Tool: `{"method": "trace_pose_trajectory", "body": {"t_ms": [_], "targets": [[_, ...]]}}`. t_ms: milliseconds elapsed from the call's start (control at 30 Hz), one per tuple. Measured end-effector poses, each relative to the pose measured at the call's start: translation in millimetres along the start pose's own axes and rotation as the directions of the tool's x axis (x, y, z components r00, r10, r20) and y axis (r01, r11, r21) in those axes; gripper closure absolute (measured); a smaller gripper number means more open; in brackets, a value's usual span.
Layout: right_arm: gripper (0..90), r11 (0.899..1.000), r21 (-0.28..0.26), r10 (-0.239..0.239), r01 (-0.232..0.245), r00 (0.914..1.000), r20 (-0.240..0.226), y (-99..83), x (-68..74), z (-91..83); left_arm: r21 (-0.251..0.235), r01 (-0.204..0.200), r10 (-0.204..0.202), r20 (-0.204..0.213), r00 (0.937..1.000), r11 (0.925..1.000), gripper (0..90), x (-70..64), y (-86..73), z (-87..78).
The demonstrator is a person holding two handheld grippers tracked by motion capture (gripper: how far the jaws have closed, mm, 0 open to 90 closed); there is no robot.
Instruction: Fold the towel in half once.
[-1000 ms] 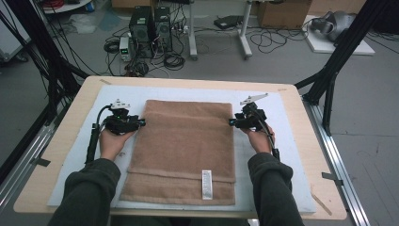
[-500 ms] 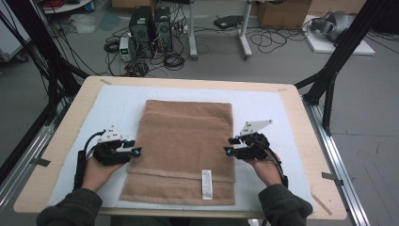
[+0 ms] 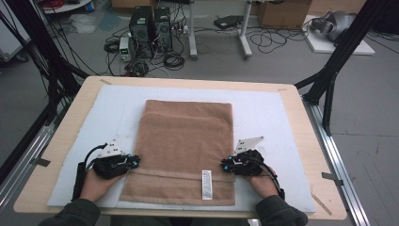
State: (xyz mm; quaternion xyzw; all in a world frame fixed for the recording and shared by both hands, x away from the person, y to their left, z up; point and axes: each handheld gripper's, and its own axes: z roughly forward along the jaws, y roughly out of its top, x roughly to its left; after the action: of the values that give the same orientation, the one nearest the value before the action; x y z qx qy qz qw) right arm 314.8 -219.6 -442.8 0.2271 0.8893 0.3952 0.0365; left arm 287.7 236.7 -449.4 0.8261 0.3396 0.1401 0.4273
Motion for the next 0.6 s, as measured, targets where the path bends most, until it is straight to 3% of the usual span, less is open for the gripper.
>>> {"method": "trace_pose_trajectory", "body": {"t_ms": [200, 600], "targets": [[85.9, 1.0, 0.015, -0.026, 0.025, 0.9995, 0.017, 6.4, 2.4, -3.1, -0.007, 0.026, -0.026, 0.007, 0.9996, 0.9996, 85.6, 0.3, 3.5, -5.3], [85.7, 0.996, -0.044, -0.072, 0.073, 0.9972, 0.02, 24.7, 15.7, -29.9, -0.071, 0.019, -0.018, 0.015, 0.9997, 0.9973, 85.3, -6.9, 14.5, -37.2]]}}
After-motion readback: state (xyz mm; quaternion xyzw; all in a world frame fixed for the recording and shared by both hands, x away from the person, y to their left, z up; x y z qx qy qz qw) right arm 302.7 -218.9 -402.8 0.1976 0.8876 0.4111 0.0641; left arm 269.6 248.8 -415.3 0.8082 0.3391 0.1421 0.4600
